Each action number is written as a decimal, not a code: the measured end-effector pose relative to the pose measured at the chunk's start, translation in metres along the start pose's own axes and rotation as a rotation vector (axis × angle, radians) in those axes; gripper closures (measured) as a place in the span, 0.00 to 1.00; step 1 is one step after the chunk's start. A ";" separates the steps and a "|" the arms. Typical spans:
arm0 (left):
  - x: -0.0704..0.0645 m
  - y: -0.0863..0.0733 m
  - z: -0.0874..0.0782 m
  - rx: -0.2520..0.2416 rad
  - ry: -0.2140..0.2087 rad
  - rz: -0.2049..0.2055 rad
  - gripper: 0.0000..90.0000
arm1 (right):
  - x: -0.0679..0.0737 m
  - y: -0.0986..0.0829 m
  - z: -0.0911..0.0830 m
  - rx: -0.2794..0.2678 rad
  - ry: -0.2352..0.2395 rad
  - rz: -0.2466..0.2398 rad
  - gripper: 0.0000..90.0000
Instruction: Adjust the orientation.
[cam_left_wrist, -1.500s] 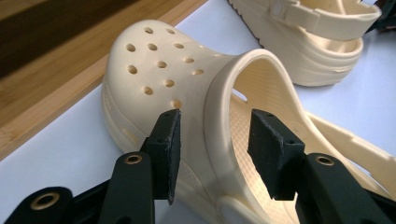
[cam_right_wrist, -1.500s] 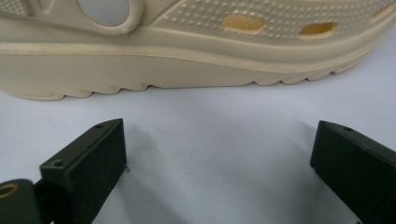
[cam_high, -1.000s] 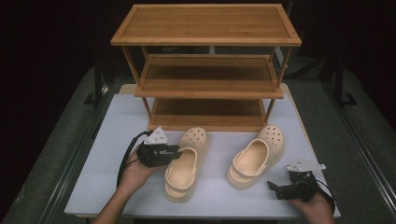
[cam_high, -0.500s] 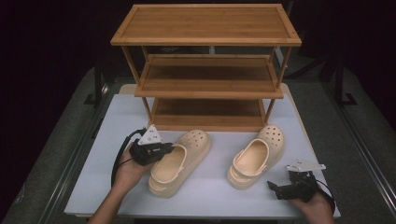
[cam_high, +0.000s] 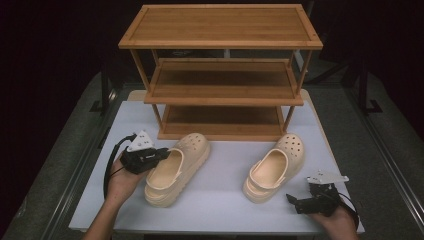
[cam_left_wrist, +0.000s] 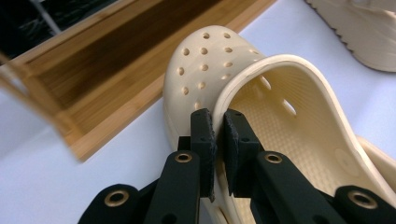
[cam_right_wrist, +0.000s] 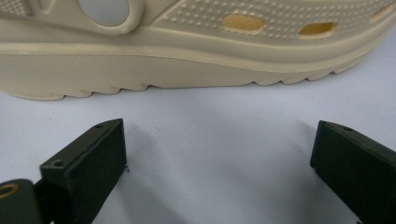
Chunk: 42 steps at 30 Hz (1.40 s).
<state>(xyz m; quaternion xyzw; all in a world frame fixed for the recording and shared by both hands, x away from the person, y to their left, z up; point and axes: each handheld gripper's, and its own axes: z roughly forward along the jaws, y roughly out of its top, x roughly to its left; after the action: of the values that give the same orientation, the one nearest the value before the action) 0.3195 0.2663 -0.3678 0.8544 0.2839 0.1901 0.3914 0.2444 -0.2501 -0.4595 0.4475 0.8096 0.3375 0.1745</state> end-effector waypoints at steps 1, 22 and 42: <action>0.001 -0.003 -0.003 0.000 0.011 -0.007 0.93 | 0.000 0.000 0.000 0.000 0.000 0.000 0.03; 0.025 -0.036 -0.032 -0.049 -0.059 -0.167 0.49 | 0.000 0.000 0.000 0.003 0.000 0.002 0.03; 0.048 -0.089 -0.060 0.018 0.085 -0.269 0.28 | 0.000 0.000 0.000 0.001 0.000 0.000 0.03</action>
<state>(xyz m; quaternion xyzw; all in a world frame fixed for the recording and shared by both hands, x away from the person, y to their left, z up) 0.2939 0.3779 -0.3944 0.8033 0.4140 0.1694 0.3932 0.2443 -0.2501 -0.4595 0.4475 0.8097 0.3371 0.1744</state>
